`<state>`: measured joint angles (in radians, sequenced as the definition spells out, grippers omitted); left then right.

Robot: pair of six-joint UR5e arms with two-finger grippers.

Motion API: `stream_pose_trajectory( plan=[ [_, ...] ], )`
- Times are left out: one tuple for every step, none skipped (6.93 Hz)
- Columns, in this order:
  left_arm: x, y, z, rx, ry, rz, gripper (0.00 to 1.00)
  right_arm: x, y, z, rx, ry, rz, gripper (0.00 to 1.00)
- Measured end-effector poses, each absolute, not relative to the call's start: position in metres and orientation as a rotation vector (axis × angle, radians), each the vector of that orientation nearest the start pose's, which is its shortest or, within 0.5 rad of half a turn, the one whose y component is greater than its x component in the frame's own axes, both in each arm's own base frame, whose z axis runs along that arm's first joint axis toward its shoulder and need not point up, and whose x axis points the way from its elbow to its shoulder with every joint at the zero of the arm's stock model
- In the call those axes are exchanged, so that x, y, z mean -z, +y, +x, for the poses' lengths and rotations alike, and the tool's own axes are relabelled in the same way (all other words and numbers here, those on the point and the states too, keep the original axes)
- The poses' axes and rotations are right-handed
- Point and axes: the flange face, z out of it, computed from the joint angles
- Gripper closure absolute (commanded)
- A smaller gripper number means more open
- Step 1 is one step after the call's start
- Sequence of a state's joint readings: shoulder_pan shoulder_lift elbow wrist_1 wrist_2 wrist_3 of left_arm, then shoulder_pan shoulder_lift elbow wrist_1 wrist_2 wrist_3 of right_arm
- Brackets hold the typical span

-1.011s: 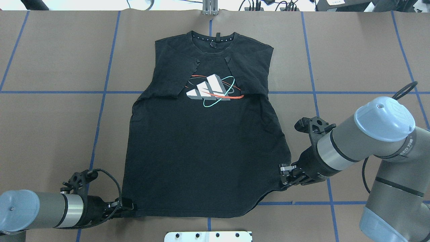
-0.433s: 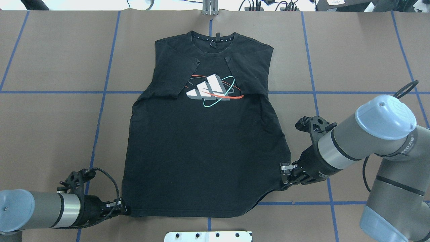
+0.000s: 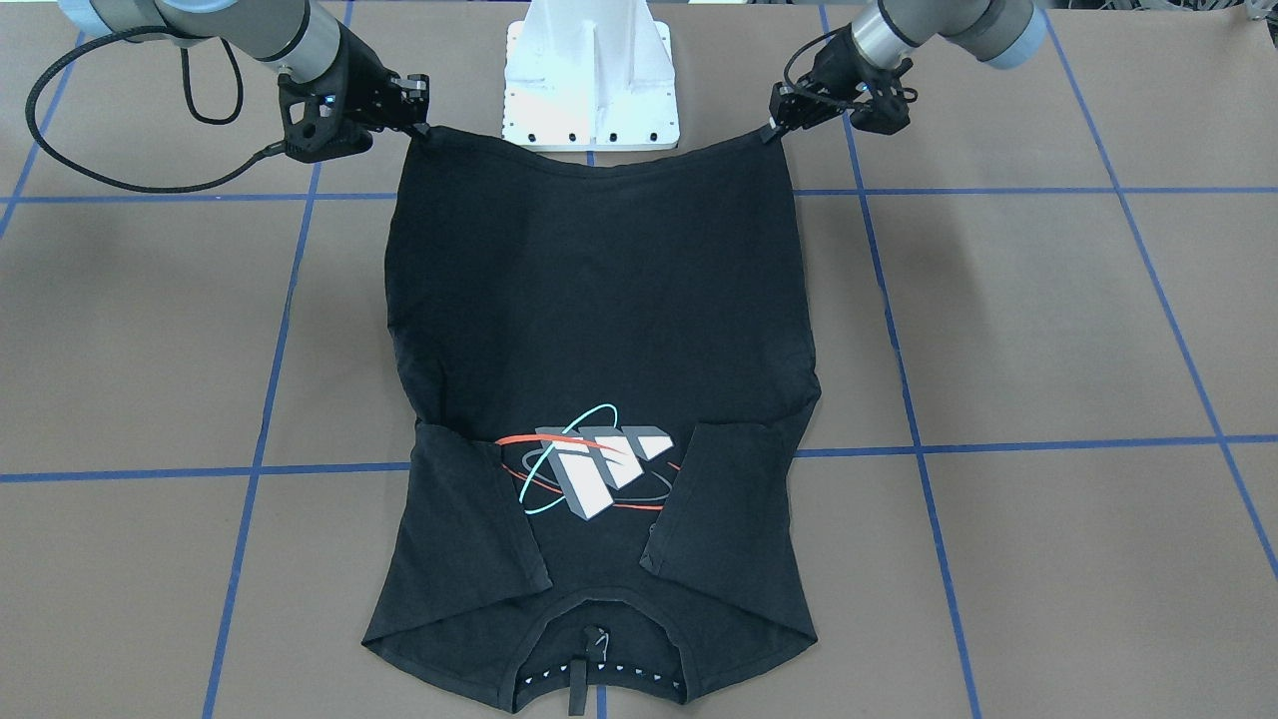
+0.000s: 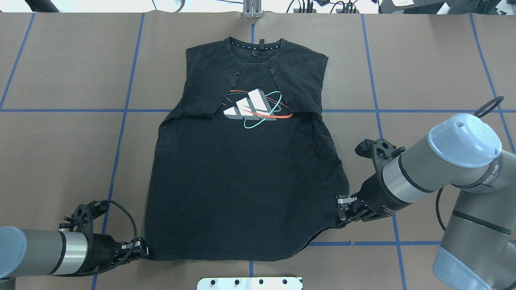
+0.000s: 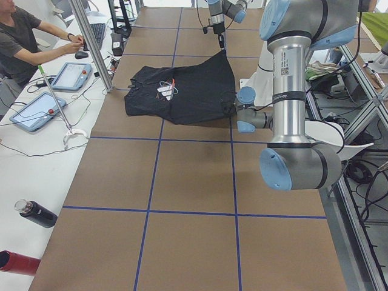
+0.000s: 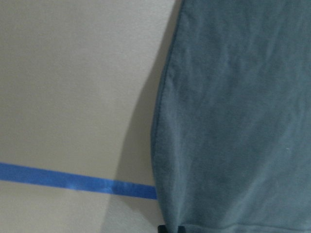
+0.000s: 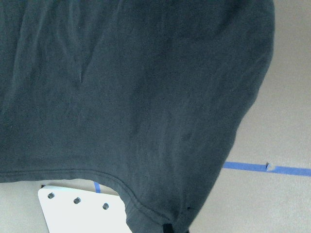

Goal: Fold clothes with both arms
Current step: 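Lift the hem with both grippers and pull it toward the collar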

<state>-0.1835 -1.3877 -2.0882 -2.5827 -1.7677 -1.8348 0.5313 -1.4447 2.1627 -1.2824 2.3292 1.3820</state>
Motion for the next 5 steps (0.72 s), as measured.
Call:
stream_pose_trajectory(
  plan=[
    [-0.365, -0.182, 0.368, 0.226, 1.352, -0.238, 1.00, -0.276, -0.286, -0.355, 0.101, -1.149, -0.357, 1.00],
    [-0.355, -0.176, 0.359, 0.196, 1.363, -0.269, 1.00, -0.277, -0.281, -0.342, 0.119, -1.158, -0.404, 1.00],
    [-0.346, -0.168, 0.352, 0.151, 1.369, -0.316, 1.00, -0.289, -0.272, -0.332, 0.137, -1.160, -0.441, 1.00],
    [-0.340, -0.162, 0.346, 0.112, 1.370, -0.358, 1.00, -0.310, -0.258, -0.320, 0.159, -1.166, -0.471, 1.00],
    [-0.337, -0.158, 0.343, 0.080, 1.364, -0.395, 1.00, -0.335, -0.242, -0.310, 0.173, -1.173, -0.501, 1.00]
  ],
)
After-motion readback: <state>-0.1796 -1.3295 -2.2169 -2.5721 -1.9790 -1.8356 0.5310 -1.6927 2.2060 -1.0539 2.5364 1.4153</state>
